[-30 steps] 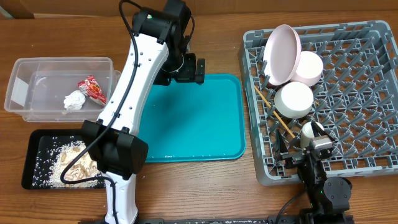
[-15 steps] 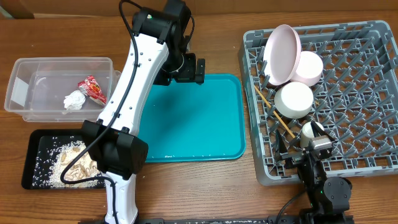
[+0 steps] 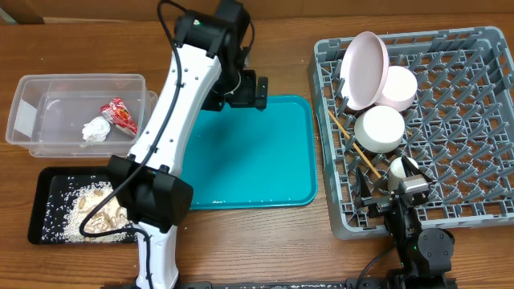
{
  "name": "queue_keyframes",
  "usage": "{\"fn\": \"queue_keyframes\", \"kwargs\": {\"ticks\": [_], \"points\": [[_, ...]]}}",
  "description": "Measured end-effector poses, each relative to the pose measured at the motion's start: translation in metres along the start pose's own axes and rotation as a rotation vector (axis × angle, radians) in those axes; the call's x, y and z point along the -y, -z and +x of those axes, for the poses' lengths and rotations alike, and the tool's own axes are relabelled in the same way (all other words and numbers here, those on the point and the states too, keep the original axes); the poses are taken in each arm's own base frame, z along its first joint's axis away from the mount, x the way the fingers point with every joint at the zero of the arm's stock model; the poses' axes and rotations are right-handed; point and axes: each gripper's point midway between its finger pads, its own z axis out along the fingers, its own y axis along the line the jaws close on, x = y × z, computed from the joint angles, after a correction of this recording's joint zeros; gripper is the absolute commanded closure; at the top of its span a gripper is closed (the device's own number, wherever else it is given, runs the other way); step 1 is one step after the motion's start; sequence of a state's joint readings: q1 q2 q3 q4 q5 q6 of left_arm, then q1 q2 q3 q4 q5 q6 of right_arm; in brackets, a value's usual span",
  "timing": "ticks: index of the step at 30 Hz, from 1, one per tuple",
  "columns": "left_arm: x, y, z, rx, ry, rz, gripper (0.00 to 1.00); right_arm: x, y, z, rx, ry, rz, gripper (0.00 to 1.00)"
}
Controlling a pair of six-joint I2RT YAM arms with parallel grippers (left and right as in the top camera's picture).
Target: Sort waste into correct bins and load items into the dishwasher
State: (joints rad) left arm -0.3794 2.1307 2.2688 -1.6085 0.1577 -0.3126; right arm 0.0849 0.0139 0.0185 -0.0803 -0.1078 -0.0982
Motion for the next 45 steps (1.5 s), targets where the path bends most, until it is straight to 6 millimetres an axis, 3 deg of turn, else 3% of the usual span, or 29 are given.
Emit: {"fn": "queue_keyframes", "kwargs": {"ticks": [3, 5, 8, 11, 14, 18, 21, 26, 31, 36, 40, 45], "points": [[0.017, 0.009, 0.009, 0.021, -0.048, 0.008, 0.0, 0.0, 0.0, 0.0, 0.0, 0.0, 0.0, 0.0], [0.032, 0.026, 0.017, 0.061, -0.088, 0.026, 0.0, 0.0, 0.0, 0.0, 0.001, 0.0, 0.0, 0.0], [0.052, 0.066, 0.035, 0.159, -0.152, 0.072, 0.0, 0.0, 0.0, 0.0, 0.001, 0.0, 0.0, 0.0], [0.062, 0.121, 0.061, 0.288, -0.204, 0.133, 0.0, 0.0, 0.0, 0.0, 0.001, 0.0, 0.0, 0.0], [0.051, 0.178, 0.087, 0.448, -0.231, 0.161, 0.0, 0.0, 0.0, 0.0, 0.001, 0.0, 0.0, 0.0], [0.023, 0.236, 0.119, 0.643, -0.225, 0.151, 0.0, 0.0, 0.0, 0.0, 0.0, 0.0, 0.0, 0.0], [0.002, 0.269, 0.144, 0.763, -0.2, 0.15, 0.0, 0.0, 0.0, 0.0, 0.001, 0.0, 0.0, 0.0], [-0.028, 0.309, 0.193, 0.923, -0.163, 0.155, 0.0, 0.0, 0.0, 0.0, 0.0, 0.0, 0.0, 0.0], [-0.052, 0.326, 0.244, 1.036, -0.118, 0.172, 0.0, 0.0, 0.0, 0.0, 0.0, 0.0, 0.0, 0.0], [-0.075, 0.304, 0.276, 1.083, -0.05, 0.145, 0.0, 0.0, 0.0, 0.0, 0.001, 0.0, 0.0, 0.0], [-0.087, 0.275, 0.271, 1.115, 0.01, 0.112, 0.0, 0.0, 0.0, 0.0, 0.001, 0.001, 0.0, 0.0], [-0.095, 0.243, 0.247, 1.215, 0.066, 0.116, 0.0, 0.0, 0.0, 0.0, 0.002, 0.001, 0.0, 0.0]]}}
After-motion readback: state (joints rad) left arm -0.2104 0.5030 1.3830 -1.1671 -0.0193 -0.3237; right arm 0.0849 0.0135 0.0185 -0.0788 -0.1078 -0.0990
